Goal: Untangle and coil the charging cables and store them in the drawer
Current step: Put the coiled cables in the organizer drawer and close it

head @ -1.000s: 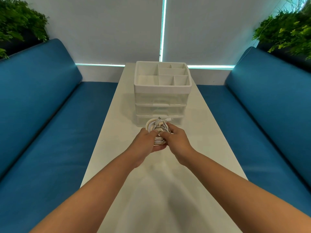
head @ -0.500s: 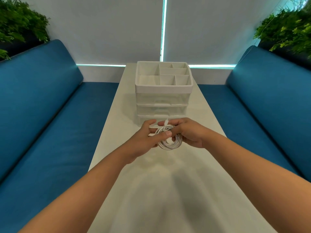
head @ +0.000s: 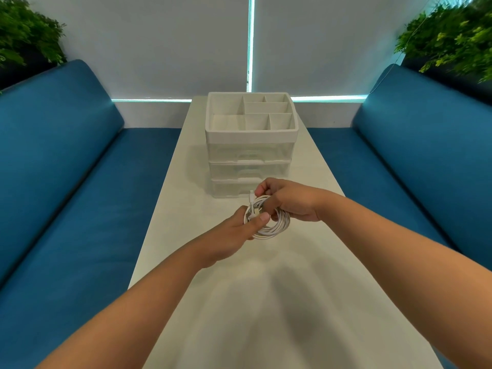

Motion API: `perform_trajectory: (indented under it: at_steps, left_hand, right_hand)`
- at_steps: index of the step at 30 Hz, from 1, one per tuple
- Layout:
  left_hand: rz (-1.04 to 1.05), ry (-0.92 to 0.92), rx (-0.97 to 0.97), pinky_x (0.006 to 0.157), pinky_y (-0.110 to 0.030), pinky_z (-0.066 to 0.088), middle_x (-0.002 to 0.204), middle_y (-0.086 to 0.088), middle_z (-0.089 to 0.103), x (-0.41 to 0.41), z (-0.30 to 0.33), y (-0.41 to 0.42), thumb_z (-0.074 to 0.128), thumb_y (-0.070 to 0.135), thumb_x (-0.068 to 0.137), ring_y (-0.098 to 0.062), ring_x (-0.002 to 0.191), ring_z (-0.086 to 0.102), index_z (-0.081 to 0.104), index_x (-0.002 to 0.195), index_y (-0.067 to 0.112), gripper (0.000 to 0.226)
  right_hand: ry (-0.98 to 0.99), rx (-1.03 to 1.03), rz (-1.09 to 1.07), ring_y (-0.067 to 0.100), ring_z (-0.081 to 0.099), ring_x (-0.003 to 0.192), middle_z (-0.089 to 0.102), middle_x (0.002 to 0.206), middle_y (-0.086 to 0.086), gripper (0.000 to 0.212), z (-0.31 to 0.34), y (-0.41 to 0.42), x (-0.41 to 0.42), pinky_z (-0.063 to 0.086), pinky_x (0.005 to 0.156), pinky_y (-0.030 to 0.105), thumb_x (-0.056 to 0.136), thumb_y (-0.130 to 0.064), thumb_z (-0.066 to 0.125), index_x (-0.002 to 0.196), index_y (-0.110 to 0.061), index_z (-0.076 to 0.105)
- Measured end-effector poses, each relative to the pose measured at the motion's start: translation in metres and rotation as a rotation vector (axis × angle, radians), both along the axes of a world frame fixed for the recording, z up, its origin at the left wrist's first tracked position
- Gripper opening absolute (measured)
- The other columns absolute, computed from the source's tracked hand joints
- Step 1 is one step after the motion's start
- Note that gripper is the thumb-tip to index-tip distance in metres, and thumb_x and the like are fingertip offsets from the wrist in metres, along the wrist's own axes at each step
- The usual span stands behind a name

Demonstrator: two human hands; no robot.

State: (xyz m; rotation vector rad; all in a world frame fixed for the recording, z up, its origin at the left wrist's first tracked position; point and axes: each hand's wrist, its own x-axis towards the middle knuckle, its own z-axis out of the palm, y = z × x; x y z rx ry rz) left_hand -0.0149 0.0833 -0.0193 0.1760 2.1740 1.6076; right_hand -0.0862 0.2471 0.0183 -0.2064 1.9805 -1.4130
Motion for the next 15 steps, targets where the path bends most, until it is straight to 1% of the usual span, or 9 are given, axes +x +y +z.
perform_trajectory:
  at_steps: [2,3,4,6,8,10,12,13,15]
  left_hand:
    - [0.052,0.037,0.001,0.074,-0.011,0.038,0.12,0.015,0.059,0.003,-0.001,0.003,0.034,0.058,0.096,-0.009,0.106,0.058,0.038,0.129,0.04,0.037]
    - [0.086,0.069,0.003,0.071,-0.009,0.04,0.114,0.014,0.06,0.004,-0.002,0.005,0.031,0.056,0.097,-0.011,0.1,0.058,0.041,0.127,0.038,0.036]
    - [0.122,0.102,0.013,0.069,-0.005,0.042,0.108,0.013,0.061,0.005,-0.004,0.008,0.029,0.054,0.099,-0.009,0.093,0.056,0.044,0.125,0.036,0.035]
    - [0.201,0.155,0.06,0.065,0.001,0.04,0.098,0.012,0.06,0.007,-0.006,0.013,0.027,0.051,0.1,-0.004,0.083,0.053,0.049,0.12,0.031,0.035]
    - [0.27,0.199,0.078,0.063,-0.001,0.04,0.095,0.01,0.059,0.006,-0.007,0.015,0.027,0.05,0.101,-0.002,0.076,0.051,0.052,0.117,0.027,0.038]
    - [0.309,0.223,0.089,0.063,-0.003,0.041,0.093,0.011,0.059,0.003,-0.009,0.015,0.03,0.048,0.101,0.006,0.069,0.052,0.052,0.117,0.023,0.036]
    - [0.348,0.224,0.118,0.065,-0.006,0.042,0.092,0.013,0.059,0.0,-0.012,0.015,0.033,0.047,0.101,0.013,0.065,0.052,0.051,0.116,0.021,0.036]
    - [0.365,0.225,0.13,0.066,-0.008,0.042,0.091,0.013,0.06,0.0,-0.014,0.015,0.034,0.048,0.1,0.014,0.065,0.053,0.051,0.115,0.02,0.037]
    - [0.377,0.229,0.141,0.07,-0.014,0.041,0.089,0.013,0.059,-0.001,-0.018,0.017,0.035,0.053,0.096,0.012,0.067,0.054,0.051,0.115,0.019,0.042]
  right_hand:
    - [0.019,-0.017,0.003,0.016,0.053,0.061,0.054,0.084,0.012,0.035,0.002,0.0,-0.001,0.045,0.049,0.021,0.08,0.016,0.052,0.104,-0.009,0.045]
    - [0.027,-0.029,0.002,0.016,0.053,0.061,0.054,0.084,0.012,0.036,0.002,0.0,-0.002,0.045,0.049,0.021,0.08,0.017,0.053,0.104,-0.009,0.045]
    - [0.035,-0.038,0.0,0.016,0.053,0.062,0.054,0.085,0.013,0.037,0.003,0.0,-0.002,0.044,0.051,0.023,0.079,0.017,0.054,0.104,-0.009,0.045]
    - [0.062,-0.034,-0.016,0.019,0.054,0.067,0.054,0.091,0.014,0.037,0.003,-0.001,-0.002,0.044,0.056,0.025,0.08,0.016,0.057,0.106,-0.008,0.046]
    - [0.114,-0.044,-0.059,0.021,0.055,0.073,0.056,0.095,0.015,0.039,0.002,-0.004,0.0,0.045,0.061,0.026,0.08,0.015,0.06,0.11,-0.008,0.048]
    - [0.163,-0.098,-0.127,0.023,0.057,0.078,0.058,0.099,0.017,0.042,0.0,-0.005,0.001,0.048,0.068,0.029,0.081,0.012,0.062,0.117,-0.007,0.05]
    - [0.154,-0.174,-0.217,0.024,0.058,0.082,0.061,0.101,0.016,0.033,-0.003,-0.008,0.006,0.049,0.077,0.033,0.087,0.001,0.058,0.119,-0.004,0.053]
    - [0.154,-0.164,-0.273,0.025,0.06,0.082,0.063,0.101,0.015,0.028,-0.006,-0.012,0.01,0.05,0.079,0.036,0.09,-0.011,0.054,0.117,-0.003,0.056]
    - [0.248,-0.007,-0.381,0.029,0.065,0.081,0.068,0.097,0.014,0.041,-0.012,-0.023,0.019,0.055,0.074,0.039,0.092,-0.038,0.045,0.107,-0.003,0.061]
